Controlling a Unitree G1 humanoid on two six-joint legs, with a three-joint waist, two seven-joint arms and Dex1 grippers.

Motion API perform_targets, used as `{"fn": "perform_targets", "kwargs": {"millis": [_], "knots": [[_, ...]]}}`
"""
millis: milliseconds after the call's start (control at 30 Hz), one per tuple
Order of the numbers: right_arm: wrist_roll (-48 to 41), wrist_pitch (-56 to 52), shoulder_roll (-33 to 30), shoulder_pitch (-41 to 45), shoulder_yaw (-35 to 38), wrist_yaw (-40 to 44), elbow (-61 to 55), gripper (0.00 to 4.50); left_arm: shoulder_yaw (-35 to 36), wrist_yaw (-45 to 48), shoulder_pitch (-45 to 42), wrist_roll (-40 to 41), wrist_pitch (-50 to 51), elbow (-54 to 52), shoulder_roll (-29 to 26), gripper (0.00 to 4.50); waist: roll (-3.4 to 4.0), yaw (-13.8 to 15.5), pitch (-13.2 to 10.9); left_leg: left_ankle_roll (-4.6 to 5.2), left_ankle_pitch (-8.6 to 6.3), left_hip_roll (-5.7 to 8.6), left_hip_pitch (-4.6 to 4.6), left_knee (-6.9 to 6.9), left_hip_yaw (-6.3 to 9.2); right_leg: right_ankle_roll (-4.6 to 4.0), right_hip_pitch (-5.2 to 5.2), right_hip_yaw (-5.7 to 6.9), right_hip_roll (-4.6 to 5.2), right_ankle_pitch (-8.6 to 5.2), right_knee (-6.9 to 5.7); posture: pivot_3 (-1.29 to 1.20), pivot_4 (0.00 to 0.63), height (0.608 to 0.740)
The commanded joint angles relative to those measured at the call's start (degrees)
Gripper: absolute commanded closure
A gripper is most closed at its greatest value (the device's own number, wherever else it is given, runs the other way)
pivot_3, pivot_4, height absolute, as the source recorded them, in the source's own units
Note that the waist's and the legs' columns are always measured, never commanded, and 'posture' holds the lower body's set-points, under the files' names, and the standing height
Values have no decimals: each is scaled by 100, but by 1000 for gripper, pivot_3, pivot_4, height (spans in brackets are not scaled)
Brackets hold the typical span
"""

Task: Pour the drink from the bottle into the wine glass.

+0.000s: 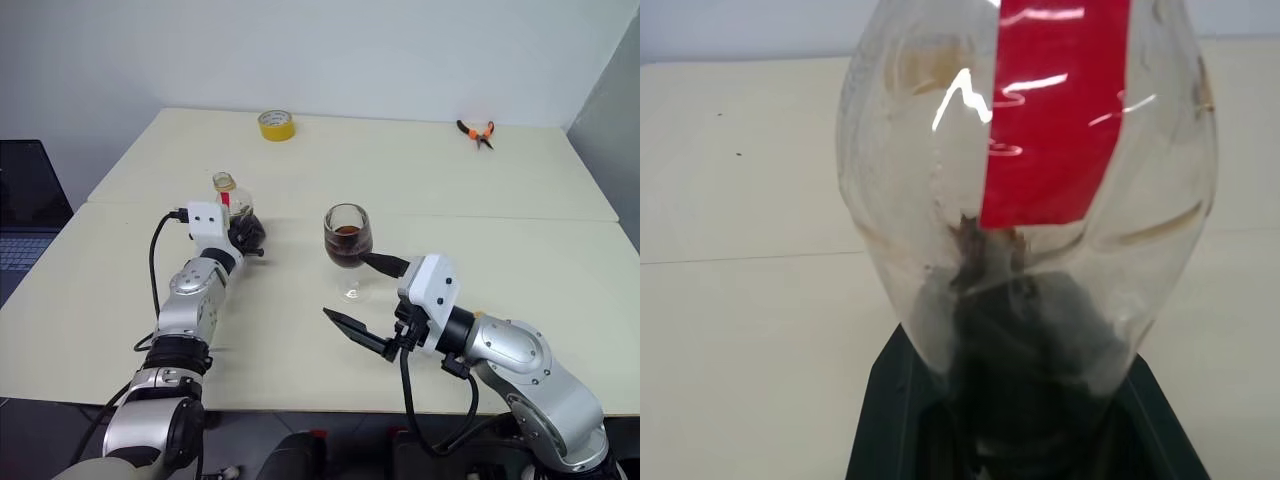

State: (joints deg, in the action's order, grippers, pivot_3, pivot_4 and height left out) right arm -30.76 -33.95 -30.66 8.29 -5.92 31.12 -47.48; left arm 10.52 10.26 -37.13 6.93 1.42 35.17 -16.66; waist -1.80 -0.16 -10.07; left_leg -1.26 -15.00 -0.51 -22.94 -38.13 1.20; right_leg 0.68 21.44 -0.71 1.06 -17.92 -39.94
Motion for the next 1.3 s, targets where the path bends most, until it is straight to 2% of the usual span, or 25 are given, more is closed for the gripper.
{"fn": "perform_targets", "kwargs": {"millis": [33,367,433,600,767,1000,1133,1300], "knots": [[-16,192,10,-35,0,45,-208,0,50,-131,-44,-14,-108,67,30,3165,0,0,1,0,0,0,1,0,0,0,0,0,0,0,0,0,150,740],[45,373,8,-309,42,62,-241,0,31,150,411,195,49,-794,132,107,0,0,1,-1,1,-2,1,2,0,0,0,0,0,0,1,0,150,740],[75,447,-12,-386,71,82,-214,0,86,179,582,342,275,-1149,183,47,0,0,1,-1,0,-2,1,3,0,0,0,-1,0,0,3,0,150,740],[375,955,10,-866,286,71,59,0,160,208,1521,680,871,-2826,162,47,0,-7,2,-2,1,-5,1,6,0,0,-1,-4,0,0,5,0,150,740],[1117,2019,553,-1304,276,-254,1008,0,132,-44,2370,533,1143,-3890,189,47,-2,0,4,-1,0,-5,10,8,0,0,-8,-4,0,0,6,0,150,740],[2073,3415,2119,-1227,317,-1682,2554,0,-47,-424,3104,105,650,-4355,494,47,-13,3,25,-1,0,-4,10,13,-2,0,-6,-6,0,0,7,0,150,740],[2304,3829,2430,-1119,496,-1964,3111,0,-54,-609,3088,-35,816,-4328,547,47,-10,5,26,-1,-1,-3,10,17,-5,0,-4,-9,0,-1,7,0,150,740],[2508,4217,2444,-993,607,-2091,3638,0,-11,-643,3093,-122,368,-4204,525,47,-10,2,26,-1,-1,-3,11,17,-6,0,-4,-9,0,-1,7,0,150,740]]}}
